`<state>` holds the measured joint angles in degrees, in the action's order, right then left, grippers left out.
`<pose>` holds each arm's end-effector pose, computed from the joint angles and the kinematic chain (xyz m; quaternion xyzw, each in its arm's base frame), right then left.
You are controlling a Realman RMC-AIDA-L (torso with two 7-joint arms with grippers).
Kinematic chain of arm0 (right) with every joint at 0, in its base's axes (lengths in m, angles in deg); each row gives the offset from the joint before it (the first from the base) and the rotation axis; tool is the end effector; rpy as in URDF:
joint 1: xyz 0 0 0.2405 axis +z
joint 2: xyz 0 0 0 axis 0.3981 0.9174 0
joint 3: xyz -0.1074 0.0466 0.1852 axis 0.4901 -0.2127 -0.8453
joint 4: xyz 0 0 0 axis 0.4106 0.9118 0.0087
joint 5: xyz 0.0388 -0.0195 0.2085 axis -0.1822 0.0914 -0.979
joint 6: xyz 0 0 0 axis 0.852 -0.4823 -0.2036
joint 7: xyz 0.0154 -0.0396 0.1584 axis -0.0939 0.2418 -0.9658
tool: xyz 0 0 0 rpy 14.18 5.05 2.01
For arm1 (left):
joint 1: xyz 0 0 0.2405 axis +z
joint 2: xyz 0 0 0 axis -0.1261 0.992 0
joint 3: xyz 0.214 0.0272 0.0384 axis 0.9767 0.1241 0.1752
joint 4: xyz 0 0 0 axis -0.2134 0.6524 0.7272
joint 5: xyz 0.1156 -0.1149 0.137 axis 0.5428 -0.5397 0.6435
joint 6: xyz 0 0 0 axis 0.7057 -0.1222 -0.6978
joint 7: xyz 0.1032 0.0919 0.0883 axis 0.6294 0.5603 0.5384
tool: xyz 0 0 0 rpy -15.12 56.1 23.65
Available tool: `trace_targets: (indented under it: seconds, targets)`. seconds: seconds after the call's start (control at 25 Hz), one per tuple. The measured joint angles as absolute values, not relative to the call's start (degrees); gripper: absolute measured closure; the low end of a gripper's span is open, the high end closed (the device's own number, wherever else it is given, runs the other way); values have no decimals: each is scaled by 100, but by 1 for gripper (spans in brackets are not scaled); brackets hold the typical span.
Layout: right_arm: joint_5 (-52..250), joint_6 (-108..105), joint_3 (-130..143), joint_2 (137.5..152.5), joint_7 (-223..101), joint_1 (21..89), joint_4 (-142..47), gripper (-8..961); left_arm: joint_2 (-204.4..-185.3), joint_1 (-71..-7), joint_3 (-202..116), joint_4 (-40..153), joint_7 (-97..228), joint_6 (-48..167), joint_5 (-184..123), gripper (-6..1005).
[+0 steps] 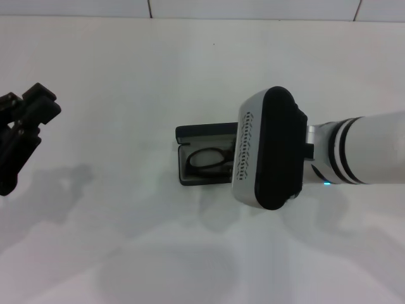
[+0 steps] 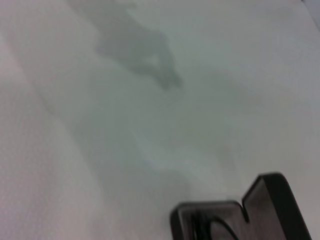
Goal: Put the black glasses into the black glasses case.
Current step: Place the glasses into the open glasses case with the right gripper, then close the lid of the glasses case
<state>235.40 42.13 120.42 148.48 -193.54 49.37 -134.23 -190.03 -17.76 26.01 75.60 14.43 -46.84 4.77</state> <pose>0.0781 0.2994 -0.1007 -0.9654 -0.1072 -0.1035 0.2141 -0.2419 0.2196 0.0705 -0.7952 -0.0912 -0.5556 0.2252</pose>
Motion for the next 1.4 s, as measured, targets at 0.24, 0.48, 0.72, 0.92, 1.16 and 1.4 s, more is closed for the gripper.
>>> trace_targets:
  seconds: [0.24,0.48,0.72,0.92,1.16,1.4]
  targets:
    - [22668,4552,11567,14797,-19274,4495,-14113,768,-18898,-1872,2509,7600,1380,-4686,476,848]
    - [21023,5965,10123,14786,-18389,3848,-14647,769,-18794,-2381,2417,7603,1134,-4505,733,848]
    - [19707,7767,7721,14822,-17623,3160,-14553,769,-18701,-3478,2419,7611,470,-3747,1608,848]
    - [19075,8653,5795,14836,-16966,2918,-13884,770,-18810,-4361,2420,8010,-287,-2245,2919,839]
    - [18739,9163,3888,14835,-16516,2904,-12772,771,-19106,-4970,2424,8048,-1116,-997,4123,830]
    - [18662,9464,3052,14829,-16127,2900,-12112,772,-19449,-5248,2421,8064,-1357,-263,4886,830]
